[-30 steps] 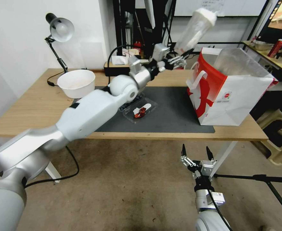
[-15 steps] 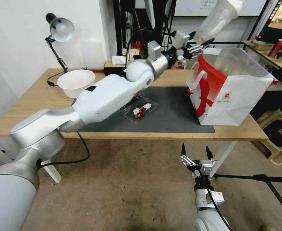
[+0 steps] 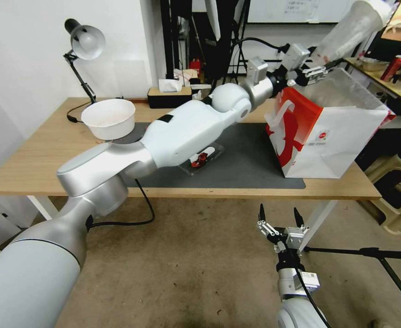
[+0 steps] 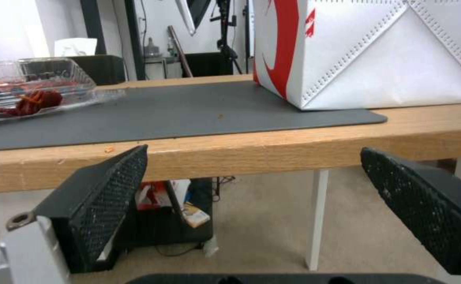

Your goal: Pick up the trash from the table and place it into the takeout bag.

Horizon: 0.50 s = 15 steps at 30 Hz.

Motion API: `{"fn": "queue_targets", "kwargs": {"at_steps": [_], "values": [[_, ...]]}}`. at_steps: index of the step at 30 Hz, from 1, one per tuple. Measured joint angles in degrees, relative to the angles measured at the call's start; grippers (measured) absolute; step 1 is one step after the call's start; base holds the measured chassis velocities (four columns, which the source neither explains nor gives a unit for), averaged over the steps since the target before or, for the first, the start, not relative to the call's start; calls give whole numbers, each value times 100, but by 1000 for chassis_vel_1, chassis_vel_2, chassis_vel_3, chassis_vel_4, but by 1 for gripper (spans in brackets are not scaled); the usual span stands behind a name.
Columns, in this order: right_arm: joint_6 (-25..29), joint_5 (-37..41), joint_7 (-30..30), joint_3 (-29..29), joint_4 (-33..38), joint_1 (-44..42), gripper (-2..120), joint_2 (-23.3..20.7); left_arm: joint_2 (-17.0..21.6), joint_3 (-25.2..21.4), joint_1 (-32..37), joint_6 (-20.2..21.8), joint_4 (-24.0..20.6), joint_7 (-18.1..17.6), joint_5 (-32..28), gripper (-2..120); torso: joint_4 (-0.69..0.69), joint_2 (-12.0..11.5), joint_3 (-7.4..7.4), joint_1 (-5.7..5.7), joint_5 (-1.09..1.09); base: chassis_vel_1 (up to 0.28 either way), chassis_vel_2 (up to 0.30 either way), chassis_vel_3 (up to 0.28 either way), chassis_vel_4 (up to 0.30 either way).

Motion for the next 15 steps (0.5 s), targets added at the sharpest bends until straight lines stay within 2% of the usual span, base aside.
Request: {"fn": "queue_targets", "kwargs": {"at_steps": [11, 13, 15], "values": [[21, 0, 0, -3, -10, -2, 100, 7, -207, 20, 63, -14, 355, 63, 192, 54, 1, 0, 0, 0, -1, 0, 0, 0, 0], [29, 0, 0, -3, -10, -4, 100, 6, -207, 20, 63, -8, 359, 60, 202, 55, 1, 0, 0, 0, -1, 0, 0, 0, 0], [34, 0, 0, -3, -14, -8, 100, 6, -206, 11, 65, 3, 359, 50, 205, 63, 0, 0, 0, 0, -1, 0, 0, 0, 0]]}}
